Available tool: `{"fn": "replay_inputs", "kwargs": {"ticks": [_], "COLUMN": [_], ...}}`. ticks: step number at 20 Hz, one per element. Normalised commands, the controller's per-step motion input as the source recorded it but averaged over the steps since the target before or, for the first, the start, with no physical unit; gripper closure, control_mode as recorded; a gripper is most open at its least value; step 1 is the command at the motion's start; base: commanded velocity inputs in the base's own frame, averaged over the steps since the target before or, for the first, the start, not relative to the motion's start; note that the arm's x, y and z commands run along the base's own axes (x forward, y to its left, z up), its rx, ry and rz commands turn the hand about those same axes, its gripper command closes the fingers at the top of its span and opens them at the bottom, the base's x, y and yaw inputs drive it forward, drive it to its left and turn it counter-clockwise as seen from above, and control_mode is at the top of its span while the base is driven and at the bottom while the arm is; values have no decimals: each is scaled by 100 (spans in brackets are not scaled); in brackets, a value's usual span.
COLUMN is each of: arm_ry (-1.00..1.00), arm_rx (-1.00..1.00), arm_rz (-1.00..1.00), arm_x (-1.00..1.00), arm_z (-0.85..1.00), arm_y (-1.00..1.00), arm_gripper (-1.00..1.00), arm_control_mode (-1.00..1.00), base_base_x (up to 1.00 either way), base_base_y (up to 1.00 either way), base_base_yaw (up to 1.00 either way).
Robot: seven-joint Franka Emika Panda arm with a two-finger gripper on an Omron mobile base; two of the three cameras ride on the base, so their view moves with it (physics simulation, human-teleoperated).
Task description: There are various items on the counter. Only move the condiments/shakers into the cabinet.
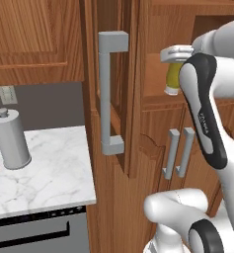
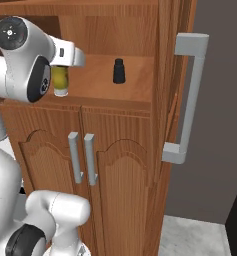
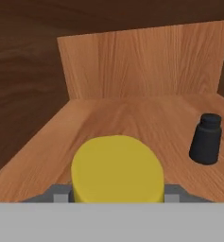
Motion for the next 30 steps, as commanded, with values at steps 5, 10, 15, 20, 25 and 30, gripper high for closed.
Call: {"fn": "replay_inputs", "kwargs": {"ticks": [5,10,15,20,25,30], "arm_ry": [0,0,0,0,0,0], "arm_rx": [0,0,-5,-5,-5,-4], "arm_rz": [2,0,0,0,0,0], "arm_x": [69,80,83,78,70,60], "arm_z": [-11,-1,0,-3,-15,-35], "arm_y": [0,0,0,-4,-7,-9], "arm_gripper": [100,100,100,100,100,100], "arm_control_mode": [-100,-100,-100,-100,-100,-100], "base_base_x": [0,0,0,0,0,0], "base_base_y": [0,0,0,0,0,0], "base_base_yaw": [0,0,0,0,0,0]}}
